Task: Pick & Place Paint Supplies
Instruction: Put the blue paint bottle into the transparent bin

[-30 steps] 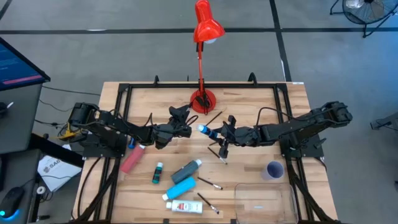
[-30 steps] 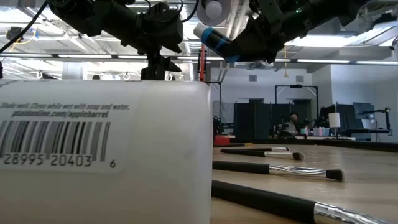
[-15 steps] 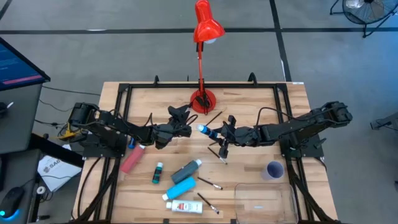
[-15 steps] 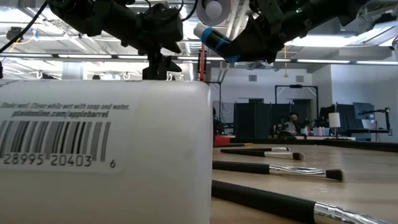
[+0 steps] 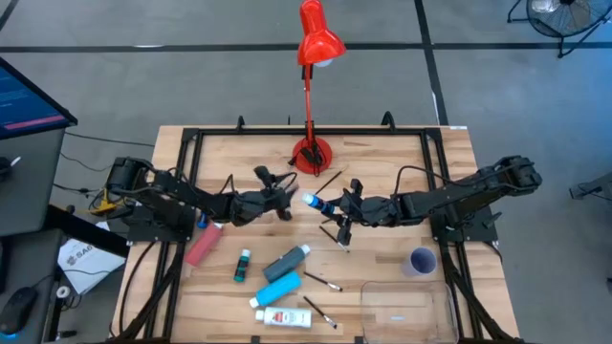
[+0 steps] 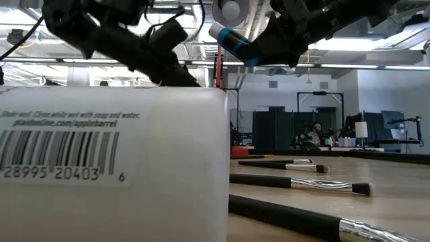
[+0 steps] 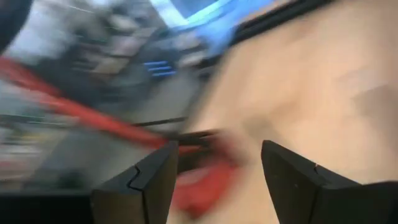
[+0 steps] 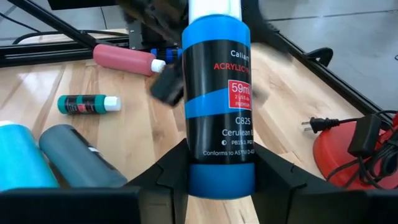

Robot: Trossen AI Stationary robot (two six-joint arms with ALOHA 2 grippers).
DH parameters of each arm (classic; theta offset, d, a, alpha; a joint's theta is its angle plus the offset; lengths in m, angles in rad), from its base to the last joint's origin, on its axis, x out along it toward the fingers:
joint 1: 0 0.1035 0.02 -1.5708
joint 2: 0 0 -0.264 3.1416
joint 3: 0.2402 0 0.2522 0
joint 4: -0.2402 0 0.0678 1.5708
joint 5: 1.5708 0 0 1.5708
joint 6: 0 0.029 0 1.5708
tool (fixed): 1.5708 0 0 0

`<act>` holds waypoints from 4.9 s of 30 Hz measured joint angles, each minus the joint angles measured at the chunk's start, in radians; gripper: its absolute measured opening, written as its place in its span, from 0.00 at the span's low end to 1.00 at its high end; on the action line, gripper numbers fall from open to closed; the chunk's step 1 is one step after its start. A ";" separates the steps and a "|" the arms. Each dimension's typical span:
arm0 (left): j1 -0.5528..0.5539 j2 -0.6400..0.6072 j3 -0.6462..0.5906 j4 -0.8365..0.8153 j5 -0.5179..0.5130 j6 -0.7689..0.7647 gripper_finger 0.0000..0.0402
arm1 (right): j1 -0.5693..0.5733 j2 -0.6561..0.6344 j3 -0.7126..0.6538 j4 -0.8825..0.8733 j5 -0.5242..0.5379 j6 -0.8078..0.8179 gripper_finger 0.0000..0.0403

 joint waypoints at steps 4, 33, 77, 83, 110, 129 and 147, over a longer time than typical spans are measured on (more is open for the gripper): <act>0.116 0.006 -0.063 0.204 0.551 -0.309 0.51 | 0.013 0.000 0.000 0.015 0.000 -0.007 0.31; 0.109 0.008 -0.039 0.565 0.896 -0.407 0.51 | 0.037 -0.001 0.001 0.278 -0.026 -0.087 0.31; 0.096 0.138 0.108 0.532 0.929 -0.431 0.49 | 0.022 -0.001 0.000 0.223 -0.026 -0.044 0.31; 0.096 0.138 0.108 0.529 0.922 -0.434 0.34 | 0.019 0.000 0.000 0.223 -0.029 -0.044 0.31; 0.097 0.107 0.107 0.314 0.940 -0.443 0.14 | 0.041 -0.166 0.001 -0.071 -0.023 0.166 0.63; 0.047 0.092 0.107 0.214 0.931 -0.488 0.14 | -0.002 -0.063 0.212 -0.315 -0.103 0.210 0.63; 0.042 0.091 0.107 0.148 0.921 -0.487 0.14 | -0.036 0.200 0.729 -0.889 -0.257 0.236 0.63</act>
